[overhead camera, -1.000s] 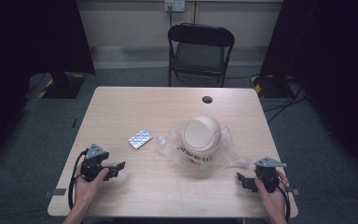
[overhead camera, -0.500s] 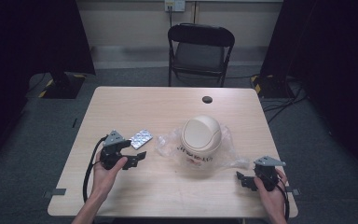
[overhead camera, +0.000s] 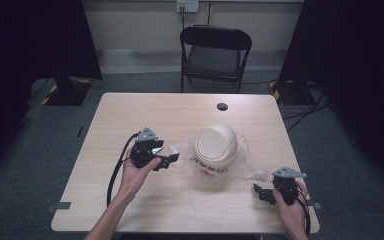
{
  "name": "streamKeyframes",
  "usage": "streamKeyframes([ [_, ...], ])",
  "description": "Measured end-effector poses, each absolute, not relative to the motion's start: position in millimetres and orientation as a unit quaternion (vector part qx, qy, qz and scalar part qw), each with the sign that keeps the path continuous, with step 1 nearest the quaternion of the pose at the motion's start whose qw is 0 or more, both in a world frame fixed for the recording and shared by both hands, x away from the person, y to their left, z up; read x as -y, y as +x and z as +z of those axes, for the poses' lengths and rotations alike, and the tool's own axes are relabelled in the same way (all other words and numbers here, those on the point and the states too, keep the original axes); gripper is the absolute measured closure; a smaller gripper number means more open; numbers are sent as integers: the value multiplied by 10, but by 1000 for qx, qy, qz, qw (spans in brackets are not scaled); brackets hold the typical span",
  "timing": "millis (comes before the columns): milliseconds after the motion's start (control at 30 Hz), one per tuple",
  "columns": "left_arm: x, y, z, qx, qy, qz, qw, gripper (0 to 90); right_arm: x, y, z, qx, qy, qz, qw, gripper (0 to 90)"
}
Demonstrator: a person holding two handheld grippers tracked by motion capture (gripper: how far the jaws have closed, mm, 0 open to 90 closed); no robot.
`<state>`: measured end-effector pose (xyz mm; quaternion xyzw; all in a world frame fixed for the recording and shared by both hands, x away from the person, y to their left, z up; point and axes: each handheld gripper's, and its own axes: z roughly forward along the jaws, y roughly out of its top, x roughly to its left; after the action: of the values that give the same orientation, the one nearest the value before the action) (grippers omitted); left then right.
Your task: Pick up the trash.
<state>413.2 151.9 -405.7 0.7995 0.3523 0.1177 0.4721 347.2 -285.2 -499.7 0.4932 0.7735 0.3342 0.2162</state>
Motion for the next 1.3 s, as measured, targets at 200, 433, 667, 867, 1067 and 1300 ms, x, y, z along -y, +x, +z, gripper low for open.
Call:
streamKeyframes([
  [200,-1340,4228,-3912,-330,800,121,486,175,2852,3472,-4997,-774,493,334,216,102],
  [433,-1062,4299,-3776,-315,800,132,493,171,2849,3479,-4998,-774,492,335,217,102],
  [667,-882,4384,-3704,-303,807,128,490,170,2846,3479,-4998,-773,493,334,216,102],
  [867,-755,4438,-3711,-300,811,118,489,166,2846,3479,-4998,-773,493,334,216,102],
  [1067,-757,4487,-3759,-299,819,113,476,150,2846,3479,-4997,-773,493,334,216,102],
  [1300,-759,4562,-3825,-310,826,110,458,156,2848,3481,-4998,-774,492,334,217,102],
])
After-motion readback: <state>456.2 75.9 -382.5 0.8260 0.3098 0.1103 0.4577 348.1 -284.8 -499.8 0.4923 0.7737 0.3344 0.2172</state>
